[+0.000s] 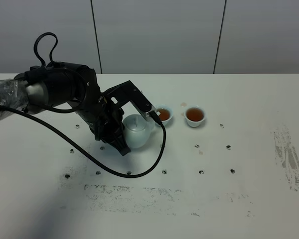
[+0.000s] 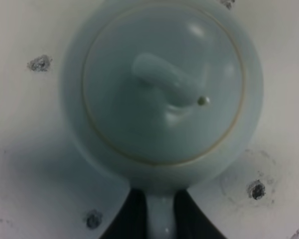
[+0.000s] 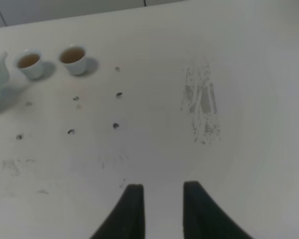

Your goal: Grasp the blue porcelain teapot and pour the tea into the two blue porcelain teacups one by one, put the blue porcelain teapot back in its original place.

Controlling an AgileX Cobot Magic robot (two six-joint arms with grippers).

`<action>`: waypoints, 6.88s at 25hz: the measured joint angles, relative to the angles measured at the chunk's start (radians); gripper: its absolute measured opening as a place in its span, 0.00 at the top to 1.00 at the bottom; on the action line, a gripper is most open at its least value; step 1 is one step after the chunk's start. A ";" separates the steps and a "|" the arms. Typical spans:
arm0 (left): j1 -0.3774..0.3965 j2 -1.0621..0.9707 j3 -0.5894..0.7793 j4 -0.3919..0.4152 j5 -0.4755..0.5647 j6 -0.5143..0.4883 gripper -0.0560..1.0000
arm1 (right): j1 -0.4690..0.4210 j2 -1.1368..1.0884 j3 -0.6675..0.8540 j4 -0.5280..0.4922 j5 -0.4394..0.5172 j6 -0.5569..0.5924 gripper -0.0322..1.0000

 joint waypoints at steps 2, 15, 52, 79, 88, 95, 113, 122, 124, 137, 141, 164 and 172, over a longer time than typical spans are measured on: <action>0.000 0.000 0.000 -0.002 0.000 -0.001 0.83 | 0.000 0.000 0.000 0.000 0.000 0.000 0.77; 0.000 -0.186 0.000 0.024 0.064 -0.071 0.83 | 0.000 0.000 0.000 0.000 0.000 0.000 0.77; 0.044 -0.341 0.543 0.044 -0.195 -0.415 0.83 | 0.000 0.000 0.000 0.001 0.000 0.000 0.77; 0.031 -0.302 0.606 0.046 -0.345 -0.415 0.83 | 0.000 0.000 0.000 0.001 0.000 0.000 0.77; 0.031 -0.302 0.606 0.046 -0.321 -0.415 0.83 | 0.000 0.000 0.000 0.001 0.000 0.000 0.77; 0.031 -0.302 0.606 0.046 -0.313 -0.404 0.83 | 0.000 0.000 0.000 0.001 0.000 0.000 0.77; 0.031 -0.302 0.606 0.046 -0.270 -0.385 0.65 | 0.000 0.000 0.000 0.001 0.000 0.000 0.77; 0.030 -0.308 0.606 0.027 -0.253 -0.386 0.63 | 0.000 0.000 0.000 0.001 0.000 0.000 0.77; 0.030 -0.322 0.606 0.026 -0.237 -0.388 0.63 | 0.000 0.000 0.000 0.001 0.000 0.000 0.77; 0.029 -0.592 0.606 0.026 -0.069 -0.407 0.62 | 0.000 0.000 0.000 0.001 0.000 0.000 0.77; 0.029 -0.674 0.606 0.055 -0.005 -0.483 0.62 | 0.000 0.000 0.000 0.001 0.000 0.000 0.77; 0.224 -0.801 0.606 0.333 0.134 -0.770 0.62 | 0.000 0.000 0.000 0.001 0.000 0.000 0.77; 0.396 -1.008 0.637 0.257 0.383 -0.707 0.62 | 0.000 0.000 0.000 0.001 0.000 0.000 0.77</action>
